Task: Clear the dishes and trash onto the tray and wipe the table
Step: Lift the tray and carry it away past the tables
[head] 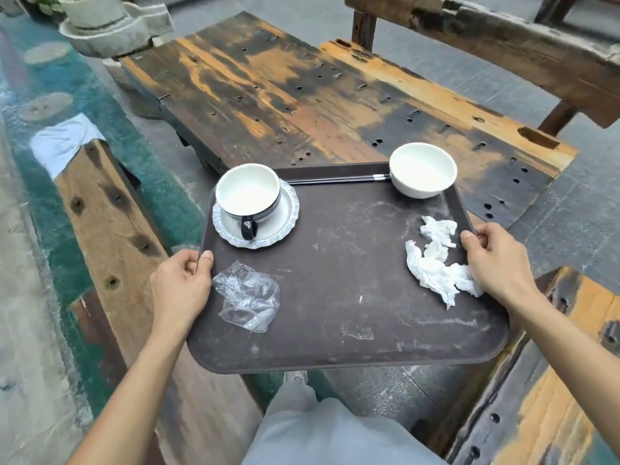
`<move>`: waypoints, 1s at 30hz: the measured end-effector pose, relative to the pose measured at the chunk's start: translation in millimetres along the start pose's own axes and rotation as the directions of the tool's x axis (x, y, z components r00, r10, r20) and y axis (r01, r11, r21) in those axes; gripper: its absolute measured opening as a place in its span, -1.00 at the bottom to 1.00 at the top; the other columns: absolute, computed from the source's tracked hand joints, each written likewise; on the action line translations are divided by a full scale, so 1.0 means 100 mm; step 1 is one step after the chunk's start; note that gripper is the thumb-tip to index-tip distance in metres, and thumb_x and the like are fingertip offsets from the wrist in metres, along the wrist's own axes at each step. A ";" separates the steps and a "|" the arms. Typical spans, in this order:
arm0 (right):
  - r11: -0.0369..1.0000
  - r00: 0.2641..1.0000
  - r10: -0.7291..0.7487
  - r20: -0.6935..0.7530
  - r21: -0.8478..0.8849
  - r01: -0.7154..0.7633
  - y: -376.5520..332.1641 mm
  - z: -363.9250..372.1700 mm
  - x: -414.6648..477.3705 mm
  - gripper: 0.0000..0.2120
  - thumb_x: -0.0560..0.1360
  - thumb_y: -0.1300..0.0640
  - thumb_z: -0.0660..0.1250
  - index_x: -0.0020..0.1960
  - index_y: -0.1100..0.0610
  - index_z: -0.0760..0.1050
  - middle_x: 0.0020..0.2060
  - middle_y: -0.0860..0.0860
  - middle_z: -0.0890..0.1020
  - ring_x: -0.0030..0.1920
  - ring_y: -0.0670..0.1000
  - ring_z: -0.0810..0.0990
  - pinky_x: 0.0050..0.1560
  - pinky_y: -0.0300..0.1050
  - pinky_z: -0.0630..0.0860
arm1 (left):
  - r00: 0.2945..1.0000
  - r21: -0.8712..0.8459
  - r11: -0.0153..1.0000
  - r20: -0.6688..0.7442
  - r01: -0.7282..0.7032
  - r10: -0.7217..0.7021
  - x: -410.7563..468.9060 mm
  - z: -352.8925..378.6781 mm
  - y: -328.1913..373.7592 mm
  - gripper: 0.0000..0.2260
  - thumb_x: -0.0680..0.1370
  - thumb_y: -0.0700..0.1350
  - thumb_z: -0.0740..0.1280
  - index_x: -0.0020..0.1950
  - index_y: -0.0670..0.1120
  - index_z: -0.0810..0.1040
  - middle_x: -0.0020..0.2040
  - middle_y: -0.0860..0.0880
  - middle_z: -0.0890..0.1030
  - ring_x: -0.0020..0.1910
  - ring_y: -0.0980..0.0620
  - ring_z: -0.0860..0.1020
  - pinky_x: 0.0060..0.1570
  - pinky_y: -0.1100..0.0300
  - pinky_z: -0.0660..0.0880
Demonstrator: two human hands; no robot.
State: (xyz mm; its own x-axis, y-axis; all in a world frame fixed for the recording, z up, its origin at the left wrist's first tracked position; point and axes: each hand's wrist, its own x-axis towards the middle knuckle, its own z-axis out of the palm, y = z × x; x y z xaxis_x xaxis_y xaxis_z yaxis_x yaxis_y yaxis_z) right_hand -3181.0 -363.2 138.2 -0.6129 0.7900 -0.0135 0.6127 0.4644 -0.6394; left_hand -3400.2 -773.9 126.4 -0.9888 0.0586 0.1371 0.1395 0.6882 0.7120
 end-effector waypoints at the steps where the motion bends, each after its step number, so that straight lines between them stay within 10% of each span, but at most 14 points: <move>1: 1.000 1.000 0.014 -0.015 0.001 -0.014 -0.10 0.08 0.05 -0.84 0.60 -0.05 0.20 -0.05 0.00 0.47 -0.25 -0.09 0.58 -0.15 0.09 0.53 -0.13 -0.02 0.34 | 1.000 0.003 1.000 0.014 -0.015 0.015 0.22 0.00 -0.01 -0.71 0.55 0.01 0.35 -0.31 -0.10 0.52 -0.44 -0.03 0.51 -0.39 -0.08 0.48 -0.24 0.07 0.41; 30: 0.945 0.918 0.327 -0.224 0.071 -0.319 -0.56 0.72 1.80 -0.80 0.58 -0.08 0.18 -0.07 0.02 0.46 -0.27 -0.05 0.60 -0.16 0.09 0.54 -0.11 -0.01 0.35 | 0.924 -0.023 0.962 0.274 -0.272 0.268 3.37 1.74 0.79 -0.67 0.53 0.11 0.31 -0.31 -0.09 0.50 -0.43 -0.07 0.52 -0.34 0.01 0.49 -0.23 0.29 0.39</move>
State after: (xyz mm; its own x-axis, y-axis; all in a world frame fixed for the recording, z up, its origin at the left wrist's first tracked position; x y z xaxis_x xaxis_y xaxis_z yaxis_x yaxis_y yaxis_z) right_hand -3361.5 -276.1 115.8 -0.2507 0.9668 -0.0495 0.7392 0.1582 -0.6546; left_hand -3731.9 -573.8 108.9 -0.8903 0.4369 0.1283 0.4044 0.6292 0.6637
